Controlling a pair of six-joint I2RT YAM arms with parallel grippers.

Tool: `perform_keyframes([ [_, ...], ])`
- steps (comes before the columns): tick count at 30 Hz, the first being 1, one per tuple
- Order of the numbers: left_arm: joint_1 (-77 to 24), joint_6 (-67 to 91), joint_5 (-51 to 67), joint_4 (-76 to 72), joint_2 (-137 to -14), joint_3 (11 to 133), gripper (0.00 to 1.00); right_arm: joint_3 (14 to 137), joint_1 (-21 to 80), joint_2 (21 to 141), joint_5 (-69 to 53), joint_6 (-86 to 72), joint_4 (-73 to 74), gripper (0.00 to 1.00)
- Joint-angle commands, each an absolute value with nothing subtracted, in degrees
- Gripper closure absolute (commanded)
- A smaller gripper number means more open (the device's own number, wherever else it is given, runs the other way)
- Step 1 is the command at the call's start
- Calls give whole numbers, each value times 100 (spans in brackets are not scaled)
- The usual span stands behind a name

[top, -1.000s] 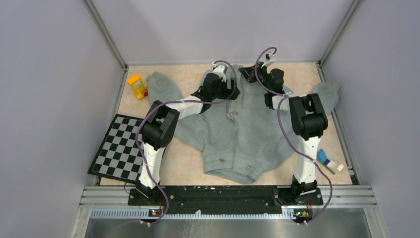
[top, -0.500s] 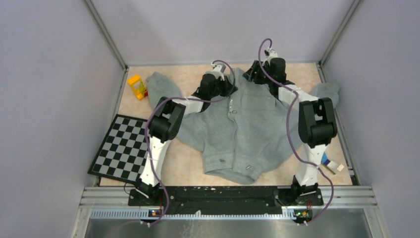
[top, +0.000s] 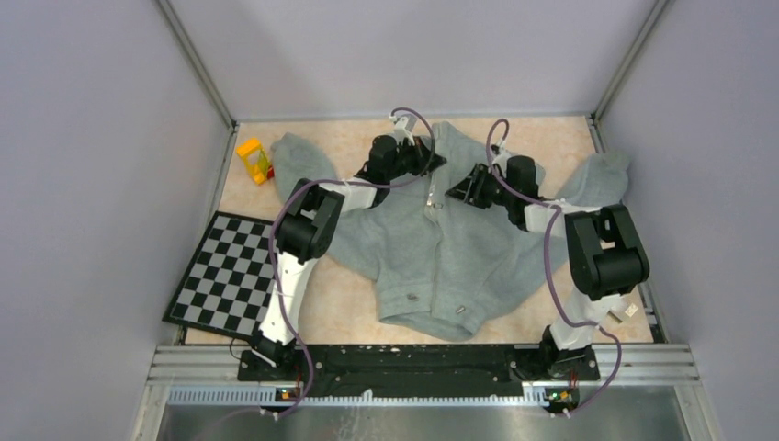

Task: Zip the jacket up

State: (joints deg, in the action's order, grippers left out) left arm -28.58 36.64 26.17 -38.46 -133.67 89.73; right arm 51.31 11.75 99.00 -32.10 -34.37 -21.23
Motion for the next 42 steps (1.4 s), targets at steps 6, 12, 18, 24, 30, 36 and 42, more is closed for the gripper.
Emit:
perform_keyframes([
  [6, -2885, 3632, 2603, -4345, -13325, 9006, 100, 4607, 1361, 10267, -3781, -4407, -3767, 60],
  [12, -2896, 3558, 2549, -4315, -13263, 8974, 100, 4412, 1370, 10518, -3835, -4678, -4168, 60],
  [18, -2914, 3571, 2553, -4315, -13271, 8993, 100, 4428, 1390, 10729, -3849, -4846, -4389, 62],
  [24, -2935, 3542, 2548, -4298, -13271, 9000, 100, 4494, 1459, 10878, -3899, -4931, -4584, 71],
  [30, -2938, 3525, 2544, -4284, -13254, 9002, 100, 4568, 1469, 11004, -3876, -4924, -4624, 73],
  [36, -2939, 3524, 2540, -4289, -13263, 9003, 100, 4713, 1474, 11124, -3852, -4925, -4570, 76],
  [42, -2952, 3525, 2519, -4295, -13271, 9009, 100, 4895, 1532, 11112, -3801, -4857, -4416, 80],
])
